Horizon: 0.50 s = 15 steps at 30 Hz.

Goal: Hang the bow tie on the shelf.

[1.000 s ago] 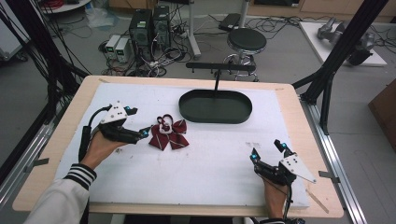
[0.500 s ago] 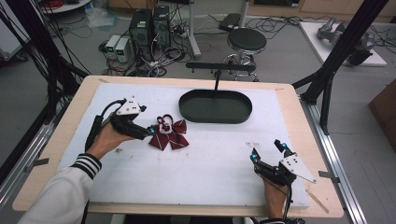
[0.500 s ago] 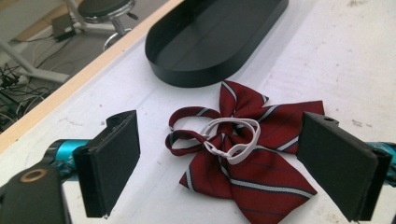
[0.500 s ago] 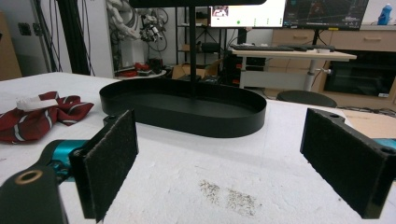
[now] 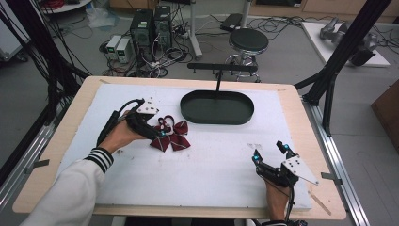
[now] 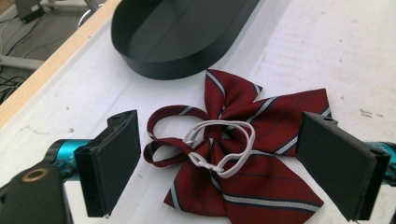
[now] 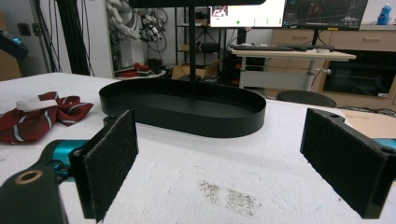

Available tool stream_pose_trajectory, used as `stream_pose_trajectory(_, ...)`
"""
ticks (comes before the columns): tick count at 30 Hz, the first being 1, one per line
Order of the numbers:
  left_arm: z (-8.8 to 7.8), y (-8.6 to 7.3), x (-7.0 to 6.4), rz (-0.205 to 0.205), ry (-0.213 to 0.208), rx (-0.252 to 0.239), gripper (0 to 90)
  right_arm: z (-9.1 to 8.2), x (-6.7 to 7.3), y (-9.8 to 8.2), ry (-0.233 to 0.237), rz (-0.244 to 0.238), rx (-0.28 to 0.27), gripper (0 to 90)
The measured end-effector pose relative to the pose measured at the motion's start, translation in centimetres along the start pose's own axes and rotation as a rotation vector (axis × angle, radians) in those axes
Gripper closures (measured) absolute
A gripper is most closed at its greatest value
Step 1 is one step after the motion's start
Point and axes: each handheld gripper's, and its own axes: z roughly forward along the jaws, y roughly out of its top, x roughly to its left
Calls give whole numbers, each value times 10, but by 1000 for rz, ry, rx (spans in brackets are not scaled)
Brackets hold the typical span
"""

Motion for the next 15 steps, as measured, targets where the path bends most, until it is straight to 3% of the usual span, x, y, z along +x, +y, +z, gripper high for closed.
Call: stream_pose_trajectory(15, 21, 6, -3, 59, -40, 109, 204, 0, 0, 0, 0, 3, 1, 103)
